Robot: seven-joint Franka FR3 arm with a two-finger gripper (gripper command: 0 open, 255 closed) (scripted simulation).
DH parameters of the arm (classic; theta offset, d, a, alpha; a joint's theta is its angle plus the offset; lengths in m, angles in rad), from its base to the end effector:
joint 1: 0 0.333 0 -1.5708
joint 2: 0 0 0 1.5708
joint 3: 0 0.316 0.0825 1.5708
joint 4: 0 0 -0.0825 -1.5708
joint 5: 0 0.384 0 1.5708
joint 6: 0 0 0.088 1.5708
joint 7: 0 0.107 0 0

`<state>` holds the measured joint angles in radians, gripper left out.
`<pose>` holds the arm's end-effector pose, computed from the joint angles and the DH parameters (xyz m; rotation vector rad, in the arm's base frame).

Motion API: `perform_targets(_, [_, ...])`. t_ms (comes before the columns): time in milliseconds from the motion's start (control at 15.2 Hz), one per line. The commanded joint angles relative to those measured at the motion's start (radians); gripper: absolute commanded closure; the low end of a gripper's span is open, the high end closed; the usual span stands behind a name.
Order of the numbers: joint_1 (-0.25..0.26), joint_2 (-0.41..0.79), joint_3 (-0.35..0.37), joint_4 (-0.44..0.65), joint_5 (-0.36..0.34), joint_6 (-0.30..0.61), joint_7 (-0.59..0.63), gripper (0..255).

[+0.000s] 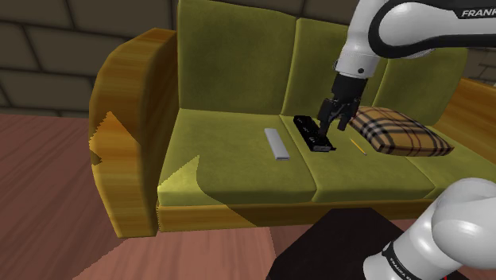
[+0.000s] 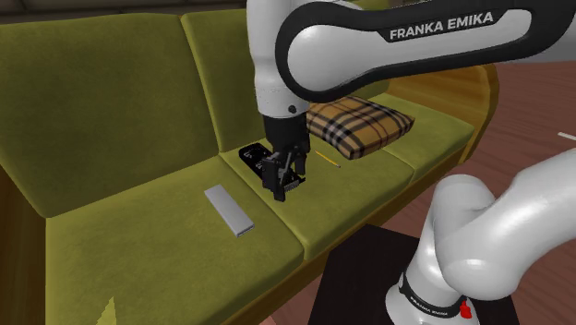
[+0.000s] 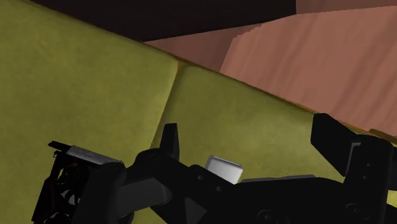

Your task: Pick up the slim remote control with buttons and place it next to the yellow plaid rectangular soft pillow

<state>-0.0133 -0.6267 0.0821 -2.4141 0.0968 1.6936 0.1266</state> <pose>0.3508 0.0370 0.5198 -3.0959 0.1426 0.1532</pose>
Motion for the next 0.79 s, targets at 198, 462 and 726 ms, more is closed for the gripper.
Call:
perform_targets(198, [-0.026, 0.170, 0.023, 0.023, -0.016, 0.172, 0.055, 0])
perform_targets(462, [-0.048, 0.311, 0.035, 0.067, -0.039, 0.285, 0.101, 0])
perform_targets(726, [-0.068, 0.457, 0.040, 0.133, -0.071, 0.380, 0.153, 0])
